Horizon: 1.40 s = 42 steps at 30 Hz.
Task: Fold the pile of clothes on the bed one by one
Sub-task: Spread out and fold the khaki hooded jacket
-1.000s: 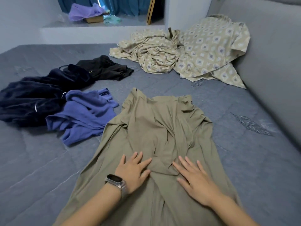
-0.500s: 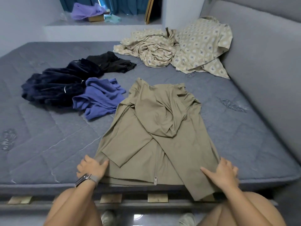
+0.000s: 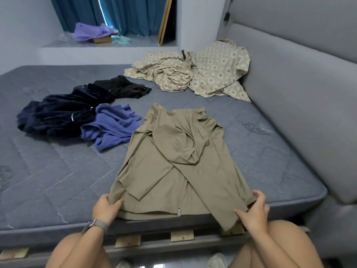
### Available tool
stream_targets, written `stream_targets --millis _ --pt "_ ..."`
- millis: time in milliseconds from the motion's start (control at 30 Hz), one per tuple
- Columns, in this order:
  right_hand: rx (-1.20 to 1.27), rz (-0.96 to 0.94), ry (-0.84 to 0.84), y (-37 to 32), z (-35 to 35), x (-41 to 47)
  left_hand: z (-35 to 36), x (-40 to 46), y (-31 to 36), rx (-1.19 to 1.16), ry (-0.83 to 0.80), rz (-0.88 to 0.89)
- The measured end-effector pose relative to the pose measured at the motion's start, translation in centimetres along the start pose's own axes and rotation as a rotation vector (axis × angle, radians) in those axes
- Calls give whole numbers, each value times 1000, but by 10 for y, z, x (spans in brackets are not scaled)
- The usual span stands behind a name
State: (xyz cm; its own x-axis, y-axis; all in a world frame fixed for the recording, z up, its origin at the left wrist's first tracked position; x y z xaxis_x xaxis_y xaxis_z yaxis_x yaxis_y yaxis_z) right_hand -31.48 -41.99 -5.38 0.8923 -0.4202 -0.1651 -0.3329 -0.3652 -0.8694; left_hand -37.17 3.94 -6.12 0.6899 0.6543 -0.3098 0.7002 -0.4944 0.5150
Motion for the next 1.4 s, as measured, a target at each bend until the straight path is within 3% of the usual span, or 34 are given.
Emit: stream_targets --millis 100,167,233,300,400,533,600,733,800,933,1000,1067,1167,1200,1267,1400 --pt "-11 -215 78 -13 -2 -3 -8 -6 7 126 225 30" --pt "-98 -304 68 -19 2 -1 -11 -11 23 338 358 218" --pt "-245 -339 12 -19 10 6 2 -13 40 455 331 514" --pt "-466 -309 -65 -17 20 13 23 -12 49 528 192 720" --pt "-747 -205 -151 -12 33 23 40 -3 55 624 108 697" --pt "-848 -108 -234 -23 48 39 36 5 61 581 253 841" --pt "-792 -140 -275 -35 52 49 36 11 62 557 256 908" --pt "-305 -346 -177 -81 47 70 16 4 71 527 381 1032" --pt "-217 -393 -143 -96 42 79 7 5 63 550 320 983" --pt "-511 -212 -346 -60 46 87 23 5 28 699 -278 775" --pt "-570 -161 -405 -37 44 78 27 -1 22 612 -417 744" --pt "-541 -205 -271 -27 35 70 22 0 23 453 -256 668" --pt "-718 -137 -13 -21 18 59 -4 12 20 310 217 418" --pt "-755 -53 7 -18 15 55 -8 16 16 313 240 284" --pt "-766 64 -30 -13 14 52 -5 25 6 341 84 109" --pt "-613 69 -203 -24 26 55 11 22 12 273 -123 29"
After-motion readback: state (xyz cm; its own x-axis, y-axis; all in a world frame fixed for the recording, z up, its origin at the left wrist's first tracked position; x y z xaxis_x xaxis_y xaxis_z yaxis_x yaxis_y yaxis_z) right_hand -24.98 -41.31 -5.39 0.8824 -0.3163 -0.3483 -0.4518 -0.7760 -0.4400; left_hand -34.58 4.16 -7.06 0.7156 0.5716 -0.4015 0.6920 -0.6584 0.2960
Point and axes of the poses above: each hand's wrist, its own x-axis towards the middle knuckle, its own z-axis out of the palm, y = z × x, the point moved 4 cm from there along x, towards the middle knuckle, and after that the axes turned 9 degrees about x, right-handed, at the moved point
